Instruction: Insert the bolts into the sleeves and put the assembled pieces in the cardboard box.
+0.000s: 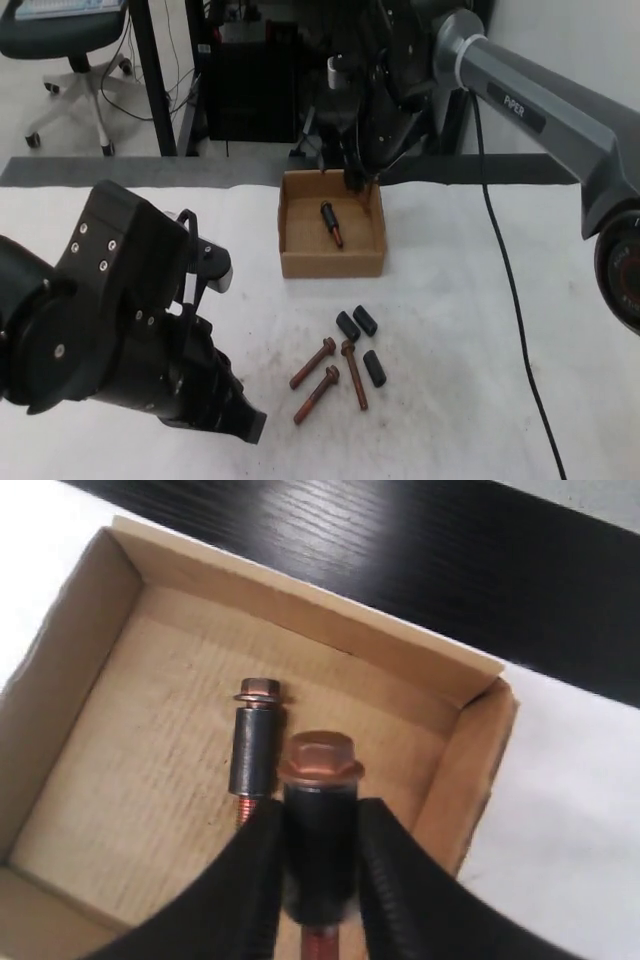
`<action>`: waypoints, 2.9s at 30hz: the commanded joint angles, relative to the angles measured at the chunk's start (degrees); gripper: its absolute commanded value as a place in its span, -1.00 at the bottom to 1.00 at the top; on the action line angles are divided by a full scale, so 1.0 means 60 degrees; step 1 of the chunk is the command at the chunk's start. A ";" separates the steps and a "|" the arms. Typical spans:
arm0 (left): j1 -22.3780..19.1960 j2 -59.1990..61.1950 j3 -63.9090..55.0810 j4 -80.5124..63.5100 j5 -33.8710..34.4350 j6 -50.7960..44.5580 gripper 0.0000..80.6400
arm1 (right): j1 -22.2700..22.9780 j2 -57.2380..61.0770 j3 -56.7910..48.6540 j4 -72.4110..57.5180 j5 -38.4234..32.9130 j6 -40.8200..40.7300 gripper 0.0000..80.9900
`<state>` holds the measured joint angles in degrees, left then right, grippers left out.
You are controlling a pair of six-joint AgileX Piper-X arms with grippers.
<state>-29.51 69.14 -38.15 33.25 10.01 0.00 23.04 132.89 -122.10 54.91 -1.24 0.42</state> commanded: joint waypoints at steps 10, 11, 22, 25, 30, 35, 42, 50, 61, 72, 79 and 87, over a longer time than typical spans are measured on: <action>-0.0023 0.0001 -0.0003 -0.0146 0.0013 0.0000 -1.00 | -0.0095 -0.0608 -0.0193 0.0108 0.0508 -0.0276 -0.72; -0.0023 0.0001 -0.0003 -0.0144 0.0037 0.0000 -1.00 | -0.0095 -0.0744 -0.0192 0.0226 0.0508 -0.0276 -0.89; -0.0023 0.0001 -0.0092 -0.1529 0.2253 0.0000 -1.00 | -0.0075 -0.3447 0.0382 0.3128 -0.1008 -0.0220 -0.99; -0.0023 0.0001 -0.0294 -0.1802 0.2247 0.0000 -1.00 | -0.0047 -0.4652 0.1306 0.3148 -0.1008 -0.0220 -0.99; -0.0023 0.0029 -0.0584 -0.1803 0.1838 0.0000 -1.00 | -0.0179 -0.7486 0.3930 0.2332 -0.1008 -0.0262 -0.99; -0.0082 0.0564 -0.0833 -0.1556 0.1839 0.0000 -1.00 | -0.0589 -1.0616 0.7377 0.0925 -0.1008 0.0053 -0.99; -0.0478 0.2560 -0.2137 -0.1008 0.1839 0.0443 -1.00 | -0.0762 -1.3411 1.1327 0.0365 -0.1038 0.0511 -0.99; -0.1257 0.5223 -0.5323 0.2054 -0.0690 0.2913 -1.00 | -0.0762 -1.3975 1.3392 -0.0216 -0.1076 0.0845 -0.99; -0.1254 0.6458 -0.7153 0.3078 -0.0689 0.2936 -0.51 | -0.0892 -1.3975 1.3549 -0.1060 -0.1884 0.0860 -0.99; -0.1254 0.7019 -0.7149 0.3067 -0.1106 0.2936 -0.14 | -0.0968 -1.3975 1.3549 -0.1060 -0.1884 0.0860 -0.99; -0.1218 0.7507 -0.7149 0.3091 -0.1233 0.2936 -0.14 | -0.0965 -1.3975 1.3549 -0.1041 -0.1884 0.0860 -0.99; -0.1129 0.7557 -0.7149 0.2845 -0.1521 0.2995 -0.14 | -0.0965 -1.3975 1.3549 -0.1041 -0.1922 0.0860 -0.99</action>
<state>-36.53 114.67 -80.41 50.77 1.82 17.60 17.55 49.59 -40.78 48.94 -11.91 5.39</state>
